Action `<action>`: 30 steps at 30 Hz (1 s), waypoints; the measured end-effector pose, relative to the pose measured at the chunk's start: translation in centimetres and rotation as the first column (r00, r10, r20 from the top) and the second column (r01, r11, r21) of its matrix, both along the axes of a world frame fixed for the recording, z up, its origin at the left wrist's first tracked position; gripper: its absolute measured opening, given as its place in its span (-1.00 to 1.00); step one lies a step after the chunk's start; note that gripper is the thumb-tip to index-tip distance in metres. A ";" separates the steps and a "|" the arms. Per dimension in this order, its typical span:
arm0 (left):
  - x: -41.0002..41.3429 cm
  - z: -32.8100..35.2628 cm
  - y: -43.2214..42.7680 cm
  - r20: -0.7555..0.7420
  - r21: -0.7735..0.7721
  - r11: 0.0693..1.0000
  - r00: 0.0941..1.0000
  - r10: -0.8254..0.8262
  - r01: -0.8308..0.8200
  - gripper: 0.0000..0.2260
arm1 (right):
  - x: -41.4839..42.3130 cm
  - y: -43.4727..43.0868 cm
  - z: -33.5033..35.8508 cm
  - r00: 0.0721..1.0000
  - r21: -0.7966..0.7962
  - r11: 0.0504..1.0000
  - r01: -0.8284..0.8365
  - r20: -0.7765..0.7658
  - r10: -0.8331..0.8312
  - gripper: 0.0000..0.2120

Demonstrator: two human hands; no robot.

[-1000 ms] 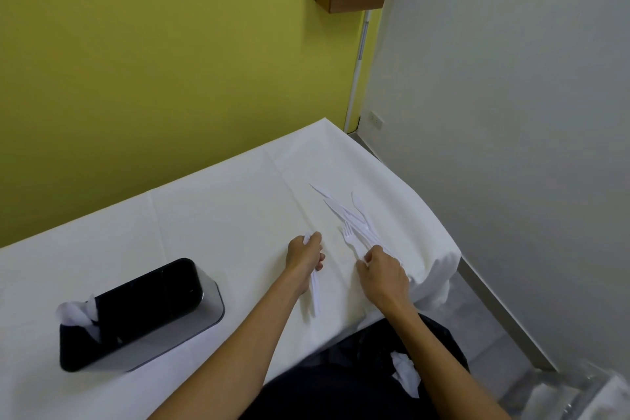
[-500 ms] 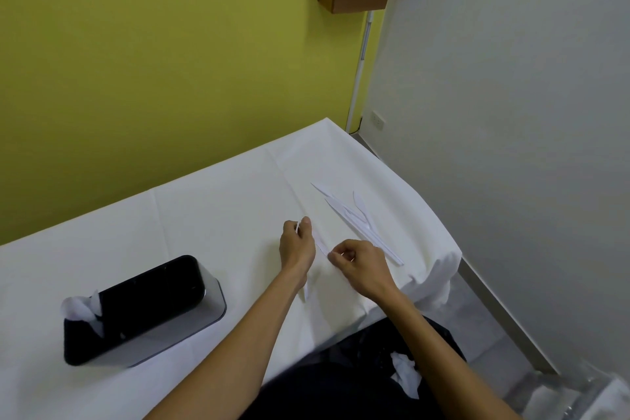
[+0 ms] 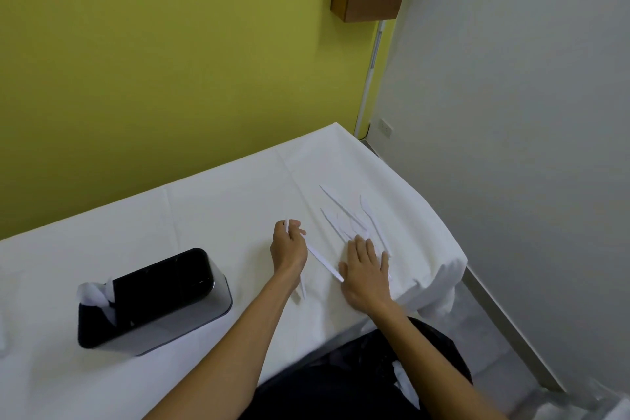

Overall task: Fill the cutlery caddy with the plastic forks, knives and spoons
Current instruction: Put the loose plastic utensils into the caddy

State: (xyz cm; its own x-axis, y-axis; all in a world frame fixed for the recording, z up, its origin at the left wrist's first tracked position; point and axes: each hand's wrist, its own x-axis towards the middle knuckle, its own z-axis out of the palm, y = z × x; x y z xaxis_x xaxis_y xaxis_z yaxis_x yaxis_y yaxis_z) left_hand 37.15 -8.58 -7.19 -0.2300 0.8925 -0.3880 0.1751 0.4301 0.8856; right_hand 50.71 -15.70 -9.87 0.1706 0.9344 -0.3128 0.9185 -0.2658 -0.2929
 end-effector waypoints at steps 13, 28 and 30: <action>-0.8 2.9 0.6 0.204 0.113 0.985 0.973 0.108 -0.133 -0.81 | -1.4 0.9 2.6 0.973 0.212 0.976 0.046 -0.232 0.004 -0.52; -17.1 14.0 -1.6 0.342 0.397 0.746 0.841 0.420 -0.534 -0.49 | -18.9 2.2 9.1 0.737 0.397 0.870 -0.292 -0.487 0.470 -0.54; -18.3 13.9 -2.1 0.337 0.403 0.724 0.826 0.451 -0.560 -0.51 | -20.0 1.6 8.7 0.743 0.394 0.853 -0.342 -0.442 0.502 -0.54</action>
State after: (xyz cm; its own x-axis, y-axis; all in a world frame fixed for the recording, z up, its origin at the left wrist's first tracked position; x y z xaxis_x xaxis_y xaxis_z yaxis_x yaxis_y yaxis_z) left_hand 18.80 -10.65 6.70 -0.6653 0.7450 -0.0476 -0.1511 -0.0720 0.9859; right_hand 30.70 -14.15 -1.21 -0.3726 0.9271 0.0402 0.6053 0.2756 -0.7468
